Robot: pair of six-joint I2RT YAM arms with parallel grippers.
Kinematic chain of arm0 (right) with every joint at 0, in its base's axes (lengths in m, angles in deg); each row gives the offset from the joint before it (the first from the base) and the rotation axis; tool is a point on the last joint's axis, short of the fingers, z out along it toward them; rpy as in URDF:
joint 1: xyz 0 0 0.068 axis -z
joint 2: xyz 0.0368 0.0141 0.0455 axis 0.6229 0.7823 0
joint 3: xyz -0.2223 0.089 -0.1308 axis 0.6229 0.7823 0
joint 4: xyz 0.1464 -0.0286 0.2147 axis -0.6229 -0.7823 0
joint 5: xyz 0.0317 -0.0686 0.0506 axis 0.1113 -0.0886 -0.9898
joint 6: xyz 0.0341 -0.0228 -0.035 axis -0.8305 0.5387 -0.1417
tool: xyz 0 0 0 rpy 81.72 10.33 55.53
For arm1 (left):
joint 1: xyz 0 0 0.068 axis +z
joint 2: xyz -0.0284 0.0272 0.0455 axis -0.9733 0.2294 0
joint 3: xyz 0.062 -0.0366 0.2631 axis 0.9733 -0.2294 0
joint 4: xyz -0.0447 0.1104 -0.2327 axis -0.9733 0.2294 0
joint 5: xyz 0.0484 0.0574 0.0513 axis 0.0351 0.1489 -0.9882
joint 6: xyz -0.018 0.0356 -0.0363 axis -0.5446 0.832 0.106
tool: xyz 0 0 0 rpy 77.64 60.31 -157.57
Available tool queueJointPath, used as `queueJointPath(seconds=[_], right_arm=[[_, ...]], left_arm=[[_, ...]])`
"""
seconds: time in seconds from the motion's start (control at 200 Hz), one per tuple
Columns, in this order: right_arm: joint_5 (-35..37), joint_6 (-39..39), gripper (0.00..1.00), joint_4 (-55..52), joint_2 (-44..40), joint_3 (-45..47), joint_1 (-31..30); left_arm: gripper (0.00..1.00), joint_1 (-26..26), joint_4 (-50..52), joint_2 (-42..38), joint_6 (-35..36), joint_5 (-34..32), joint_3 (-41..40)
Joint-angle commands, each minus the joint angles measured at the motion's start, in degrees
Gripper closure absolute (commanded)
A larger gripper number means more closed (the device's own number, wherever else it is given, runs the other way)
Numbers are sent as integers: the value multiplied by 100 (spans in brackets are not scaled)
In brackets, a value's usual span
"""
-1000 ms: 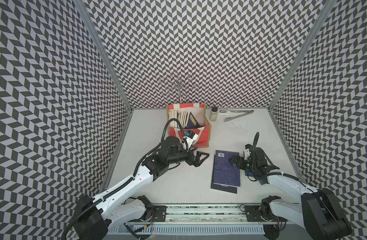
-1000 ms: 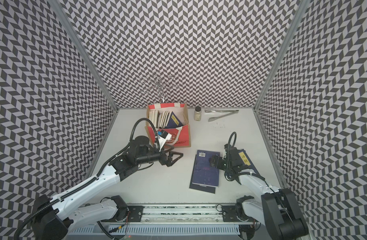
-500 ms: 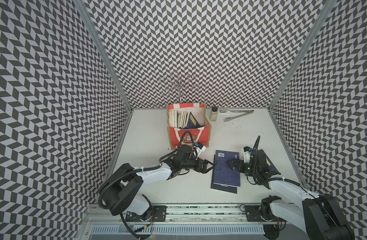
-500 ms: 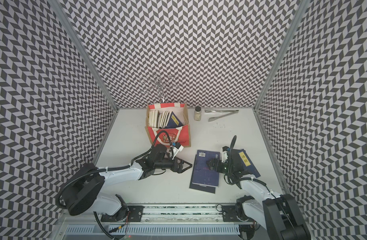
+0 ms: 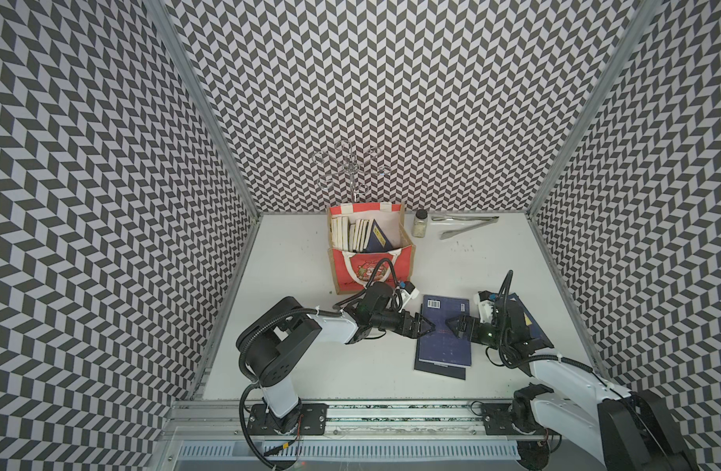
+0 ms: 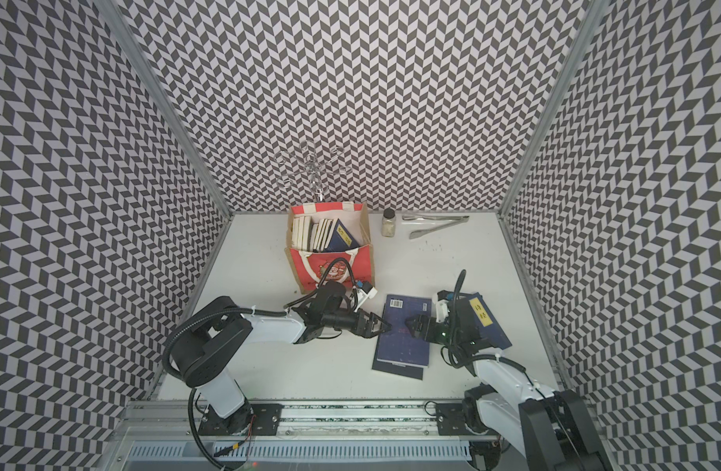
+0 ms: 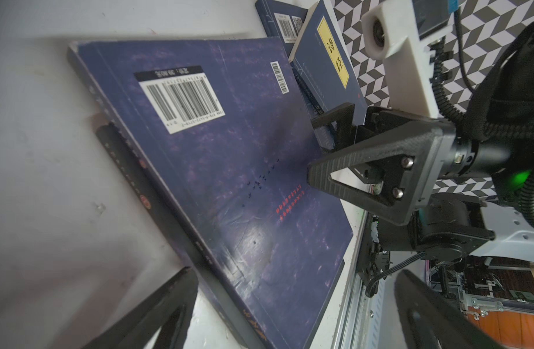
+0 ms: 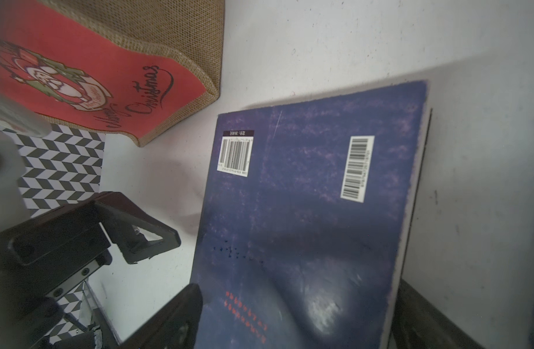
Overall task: Put the books into the canvas bag
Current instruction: Pick up the book from the book.
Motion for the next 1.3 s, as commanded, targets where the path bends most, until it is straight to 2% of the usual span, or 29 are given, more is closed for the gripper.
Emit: queueJointPath(seconds=[0.0,0.2,0.496,0.941,1.292], right_arm=[[-148,-63,7,23,-32,68,19],[-206,-69,14,47,-188,68,24],[-301,-77,35,33,-693,272,24],[-412,-73,41,-82,-1441,280,14],[-546,-87,53,-2,-1792,327,14]], left_arm=[[0,-85,-290,188,-90,145,153],[1,-120,-328,372,-93,203,252],[1,-166,-463,530,-152,302,329],[0,-255,-550,676,-181,386,431],[0,-332,-535,770,-194,400,564]])
